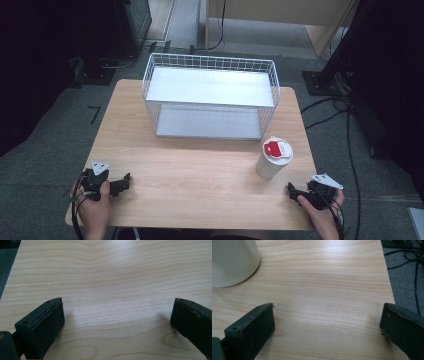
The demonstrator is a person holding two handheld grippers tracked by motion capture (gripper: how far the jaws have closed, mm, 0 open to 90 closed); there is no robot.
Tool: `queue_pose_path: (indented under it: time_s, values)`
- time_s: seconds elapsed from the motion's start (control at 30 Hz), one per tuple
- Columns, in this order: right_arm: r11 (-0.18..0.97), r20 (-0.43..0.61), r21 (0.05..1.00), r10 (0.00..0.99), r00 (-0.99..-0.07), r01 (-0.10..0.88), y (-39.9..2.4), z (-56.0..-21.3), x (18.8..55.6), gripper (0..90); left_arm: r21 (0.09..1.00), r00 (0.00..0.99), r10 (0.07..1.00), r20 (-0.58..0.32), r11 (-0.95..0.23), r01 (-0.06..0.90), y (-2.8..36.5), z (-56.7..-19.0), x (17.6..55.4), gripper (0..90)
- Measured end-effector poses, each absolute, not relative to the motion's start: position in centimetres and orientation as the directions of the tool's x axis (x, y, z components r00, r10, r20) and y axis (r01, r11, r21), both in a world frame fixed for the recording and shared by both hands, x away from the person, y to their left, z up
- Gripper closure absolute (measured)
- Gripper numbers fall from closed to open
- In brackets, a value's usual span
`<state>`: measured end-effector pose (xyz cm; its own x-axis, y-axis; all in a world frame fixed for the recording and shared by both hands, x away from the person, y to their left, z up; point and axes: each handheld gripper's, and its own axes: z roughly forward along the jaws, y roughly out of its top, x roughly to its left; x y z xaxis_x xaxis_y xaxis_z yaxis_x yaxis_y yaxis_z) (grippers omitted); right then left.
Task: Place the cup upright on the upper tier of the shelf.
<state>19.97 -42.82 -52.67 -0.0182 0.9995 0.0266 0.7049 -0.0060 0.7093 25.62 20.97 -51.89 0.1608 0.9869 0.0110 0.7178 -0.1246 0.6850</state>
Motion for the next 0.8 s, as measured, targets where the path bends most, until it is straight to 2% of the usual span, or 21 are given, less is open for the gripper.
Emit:
queue_pose_path:
  time_s: [0.37,0.8]
  values:
    - [0.006,0.014,0.711,1.000,-0.023,0.704,-42.5,-52.2,20.2,0.0,0.685,0.161,0.987,0.011,-0.124,0.718,21.0,-51.9,25.6,0.0]
    - [0.021,0.054,0.764,0.994,-0.096,0.645,-40.3,-50.4,20.4,0.0,0.685,0.161,0.987,0.011,-0.124,0.718,21.0,-51.9,25.6,0.0]
